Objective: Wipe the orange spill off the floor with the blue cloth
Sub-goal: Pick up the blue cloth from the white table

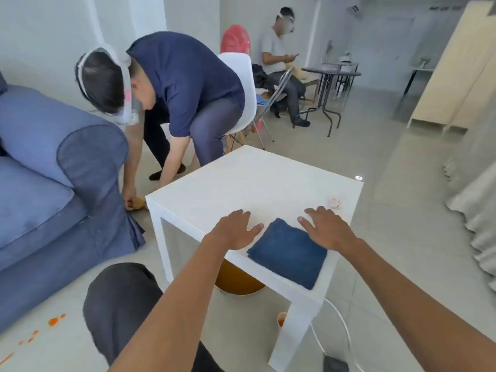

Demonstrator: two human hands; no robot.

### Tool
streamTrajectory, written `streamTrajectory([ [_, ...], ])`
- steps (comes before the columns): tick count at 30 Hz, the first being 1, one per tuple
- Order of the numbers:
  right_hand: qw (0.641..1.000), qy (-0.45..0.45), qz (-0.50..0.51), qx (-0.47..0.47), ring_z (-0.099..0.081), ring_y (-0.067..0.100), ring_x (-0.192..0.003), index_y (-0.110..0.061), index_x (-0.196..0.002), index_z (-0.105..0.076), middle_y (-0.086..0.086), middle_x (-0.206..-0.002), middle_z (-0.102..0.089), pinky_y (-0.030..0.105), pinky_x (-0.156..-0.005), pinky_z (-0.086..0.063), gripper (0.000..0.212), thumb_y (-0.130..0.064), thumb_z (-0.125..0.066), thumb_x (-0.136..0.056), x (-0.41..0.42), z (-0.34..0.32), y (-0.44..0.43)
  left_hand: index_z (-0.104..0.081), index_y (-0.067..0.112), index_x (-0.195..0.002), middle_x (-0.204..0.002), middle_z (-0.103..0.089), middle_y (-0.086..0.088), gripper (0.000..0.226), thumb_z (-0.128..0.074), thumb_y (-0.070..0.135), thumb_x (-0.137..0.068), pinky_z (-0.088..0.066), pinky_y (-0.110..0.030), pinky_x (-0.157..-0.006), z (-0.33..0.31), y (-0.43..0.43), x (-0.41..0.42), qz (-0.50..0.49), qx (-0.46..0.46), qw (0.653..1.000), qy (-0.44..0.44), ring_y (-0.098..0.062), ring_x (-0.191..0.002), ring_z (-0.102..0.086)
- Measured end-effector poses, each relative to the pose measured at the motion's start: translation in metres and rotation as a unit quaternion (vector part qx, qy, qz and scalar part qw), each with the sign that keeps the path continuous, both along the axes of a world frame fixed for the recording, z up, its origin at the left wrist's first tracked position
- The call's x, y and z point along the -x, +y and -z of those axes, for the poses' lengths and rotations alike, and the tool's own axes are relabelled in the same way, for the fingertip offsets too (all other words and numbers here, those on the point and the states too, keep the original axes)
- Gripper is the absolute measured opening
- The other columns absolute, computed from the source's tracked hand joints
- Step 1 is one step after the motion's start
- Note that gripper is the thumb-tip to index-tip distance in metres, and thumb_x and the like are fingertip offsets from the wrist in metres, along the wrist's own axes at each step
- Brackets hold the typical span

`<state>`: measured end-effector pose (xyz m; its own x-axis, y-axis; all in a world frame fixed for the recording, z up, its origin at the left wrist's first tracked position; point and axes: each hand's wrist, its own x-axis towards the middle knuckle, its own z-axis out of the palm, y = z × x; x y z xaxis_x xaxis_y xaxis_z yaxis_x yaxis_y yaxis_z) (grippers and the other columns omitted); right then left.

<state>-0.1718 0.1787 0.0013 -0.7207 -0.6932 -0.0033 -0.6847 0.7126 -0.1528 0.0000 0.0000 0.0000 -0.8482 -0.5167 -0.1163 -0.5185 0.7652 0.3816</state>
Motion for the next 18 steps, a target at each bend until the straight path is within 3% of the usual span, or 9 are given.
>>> streamTrajectory([
  [4, 1.0, -0.026, -0.006, 0.014, -0.056, 0.026, -0.116, -0.021, -0.131, -0.058, 0.005, -0.123, -0.056, 0.039, -0.091, -0.049, 0.052, -0.058, -0.042, -0.099, -0.007, 0.015, 0.018, -0.055, 0.008, -0.13, -0.137, -0.052, -0.015, 0.064, -0.046, 0.06, -0.093, -0.044, -0.042, -0.103, 0.012, 0.029, 0.023, 0.026, 0.018, 0.999, -0.002, -0.031, -0.123, -0.051],
  [6, 0.999, -0.036, -0.002, 0.012, -0.058, 0.024, -0.112, -0.021, -0.129, -0.057, 0.004, -0.121, -0.058, 0.035, -0.084, -0.047, 0.05, -0.057, -0.05, -0.095, -0.006, 0.015, 0.021, -0.061, 0.008, -0.116, -0.123, -0.058, -0.013, 0.061, -0.054, 0.061, -0.087, -0.05, -0.041, -0.095, 0.015, 0.038, 0.036, 0.012, 0.016, 1.0, 0.022, -0.029, -0.111, -0.057],
  [10, 0.995, -0.095, -0.01, -0.027, -0.062, 0.026, -0.1, -0.01, -0.112, -0.061, 0.006, -0.103, -0.065, 0.039, -0.079, -0.048, 0.05, -0.054, -0.064, -0.089, 0.002, 0.008, 0.018, -0.061, 0.007, -0.116, -0.118, -0.064, -0.011, 0.058, -0.068, 0.053, -0.081, -0.054, -0.036, -0.091, 0.015, 0.041, 0.051, -0.027, -0.07, 0.996, 0.038, -0.028, -0.107, -0.063],
  [12, 0.989, -0.14, -0.017, -0.054, -0.063, 0.026, -0.088, -0.003, -0.093, -0.062, 0.01, -0.092, -0.066, 0.037, -0.075, -0.048, 0.052, -0.055, -0.068, -0.086, 0.011, 0.006, 0.015, -0.06, 0.007, -0.112, -0.111, -0.064, -0.005, 0.048, -0.073, 0.043, -0.082, -0.05, -0.031, -0.083, 0.015, 0.041, 0.054, -0.046, -0.124, 0.99, 0.054, -0.026, -0.106, -0.063],
  [14, 0.979, -0.188, -0.016, -0.071, -0.053, 0.02, -0.073, -0.009, -0.07, -0.054, 0.006, -0.076, -0.057, 0.031, -0.064, -0.038, 0.051, -0.055, -0.07, -0.085, 0.018, 0.004, 0.014, -0.058, 0.01, -0.106, -0.107, -0.062, -0.006, 0.039, -0.076, 0.035, -0.082, -0.047, -0.031, -0.082, 0.012, 0.039, 0.056, -0.057, -0.155, 0.984, 0.065, -0.025, -0.104, -0.061],
  [18, 0.972, -0.219, -0.03, -0.08, -0.056, 0.018, -0.079, -0.019, -0.069, -0.058, -0.001, -0.079, -0.06, 0.029, -0.071, -0.042, 0.04, -0.052, -0.073, -0.085, 0.027, -0.002, 0.009, -0.063, 0.002, -0.115, -0.114, -0.066, -0.011, 0.049, -0.081, 0.028, -0.078, -0.05, -0.033, -0.088, 0.009, 0.033, 0.059, -0.07, -0.219, 0.971, 0.069, -0.025, -0.102, -0.062],
])
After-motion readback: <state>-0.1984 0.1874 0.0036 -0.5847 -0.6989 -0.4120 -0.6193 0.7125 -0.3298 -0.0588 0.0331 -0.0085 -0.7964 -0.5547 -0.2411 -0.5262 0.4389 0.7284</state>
